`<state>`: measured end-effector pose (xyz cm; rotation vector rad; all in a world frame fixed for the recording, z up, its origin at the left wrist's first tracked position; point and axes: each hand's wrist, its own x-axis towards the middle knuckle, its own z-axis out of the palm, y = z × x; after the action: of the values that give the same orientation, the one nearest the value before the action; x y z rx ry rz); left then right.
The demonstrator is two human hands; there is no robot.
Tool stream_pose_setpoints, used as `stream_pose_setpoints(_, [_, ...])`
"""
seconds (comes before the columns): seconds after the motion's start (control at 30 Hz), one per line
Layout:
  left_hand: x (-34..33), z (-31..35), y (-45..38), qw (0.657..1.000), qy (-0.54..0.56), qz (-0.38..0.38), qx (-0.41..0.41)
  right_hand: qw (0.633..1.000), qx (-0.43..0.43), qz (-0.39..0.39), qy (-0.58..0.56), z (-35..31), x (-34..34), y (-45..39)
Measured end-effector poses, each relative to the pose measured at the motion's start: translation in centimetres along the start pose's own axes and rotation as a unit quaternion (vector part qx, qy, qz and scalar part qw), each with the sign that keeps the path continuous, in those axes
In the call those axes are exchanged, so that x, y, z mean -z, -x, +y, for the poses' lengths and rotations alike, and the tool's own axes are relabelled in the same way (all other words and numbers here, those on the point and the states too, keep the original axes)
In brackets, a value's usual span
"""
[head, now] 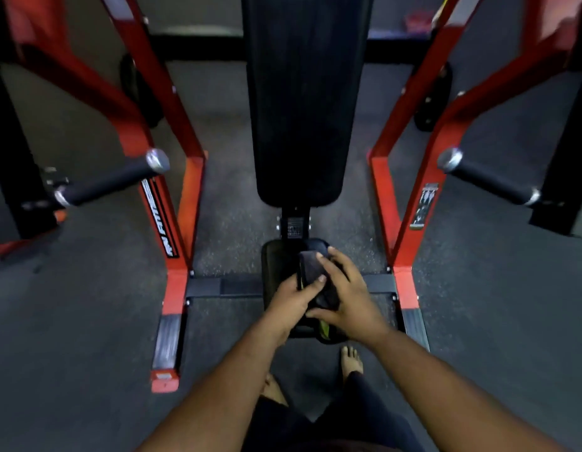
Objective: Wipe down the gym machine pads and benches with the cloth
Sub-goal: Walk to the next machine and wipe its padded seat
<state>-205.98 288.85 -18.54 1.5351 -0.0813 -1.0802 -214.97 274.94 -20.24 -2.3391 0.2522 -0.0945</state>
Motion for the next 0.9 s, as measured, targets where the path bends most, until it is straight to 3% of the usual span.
stream_pose_setpoints(0.17, [1.8,6.9,2.2,0.997,0.002,-0.001,-0.081,0.965,-0.115,0.147,-0.186,-4.9,4.9,-1.1])
stream_pose_setpoints(0.23, [2.2,9.8,2.5,0.995,-0.001,0.003,-0.103,0.934,-0.157,0.149,-0.284,-6.5,6.8,-1.9])
stream_pose_setpoints(0.4, [2.9,15.6,1.4,0.985,-0.053,0.041,-0.159,0.912,-0.15,0.161,-0.347,-8.3,9.5,-5.2])
stream_pose_setpoints(0.63, [4.3,22.1,-1.5,0.968,-0.114,0.077,-0.209,0.908,-0.095,0.148,-0.38,-9.9,11.8,-12.1])
stream_pose_setpoints(0.73, [5.4,25.1,-3.5,0.954,-0.162,0.085,-0.236,0.912,-0.085,0.183,-0.358,-10.2,13.0,-15.4])
stream_pose_setpoints(0.9, [6.8,31.7,-6.8,0.901,-0.31,0.07,-0.296,0.916,-0.058,0.267,-0.293,-9.9,15.7,-20.1])
